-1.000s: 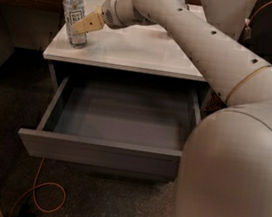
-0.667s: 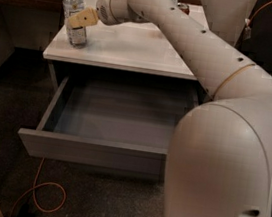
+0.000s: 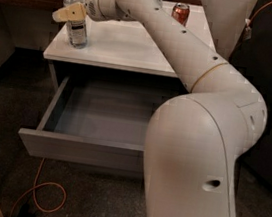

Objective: Place blue plastic bottle into top drawer

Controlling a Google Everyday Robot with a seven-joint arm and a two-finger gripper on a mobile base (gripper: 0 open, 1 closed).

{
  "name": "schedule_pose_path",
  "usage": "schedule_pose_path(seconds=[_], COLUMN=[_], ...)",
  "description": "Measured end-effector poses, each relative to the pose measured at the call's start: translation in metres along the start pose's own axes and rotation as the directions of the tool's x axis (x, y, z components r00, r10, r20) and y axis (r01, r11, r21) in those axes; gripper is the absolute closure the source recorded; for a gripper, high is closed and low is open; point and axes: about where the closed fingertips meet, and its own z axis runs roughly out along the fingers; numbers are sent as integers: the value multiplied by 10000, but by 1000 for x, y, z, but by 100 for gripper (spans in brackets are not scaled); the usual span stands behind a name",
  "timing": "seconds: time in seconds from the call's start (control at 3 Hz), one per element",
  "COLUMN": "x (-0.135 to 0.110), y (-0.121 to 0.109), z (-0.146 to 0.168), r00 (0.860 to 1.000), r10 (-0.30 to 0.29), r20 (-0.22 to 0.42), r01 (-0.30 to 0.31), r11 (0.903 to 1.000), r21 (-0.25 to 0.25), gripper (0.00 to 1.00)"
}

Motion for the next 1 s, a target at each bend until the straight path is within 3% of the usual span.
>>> schedule_pose_path(seconds=[0.67,1.0], x=[-9,-20], y=[6,8], z=[10,-14], r00=[9995,9975], r10=[122,17], r20=[282,709], r01=[-116,-8], r11=[9997,9999], r21=[-201,-121], gripper=[48,72])
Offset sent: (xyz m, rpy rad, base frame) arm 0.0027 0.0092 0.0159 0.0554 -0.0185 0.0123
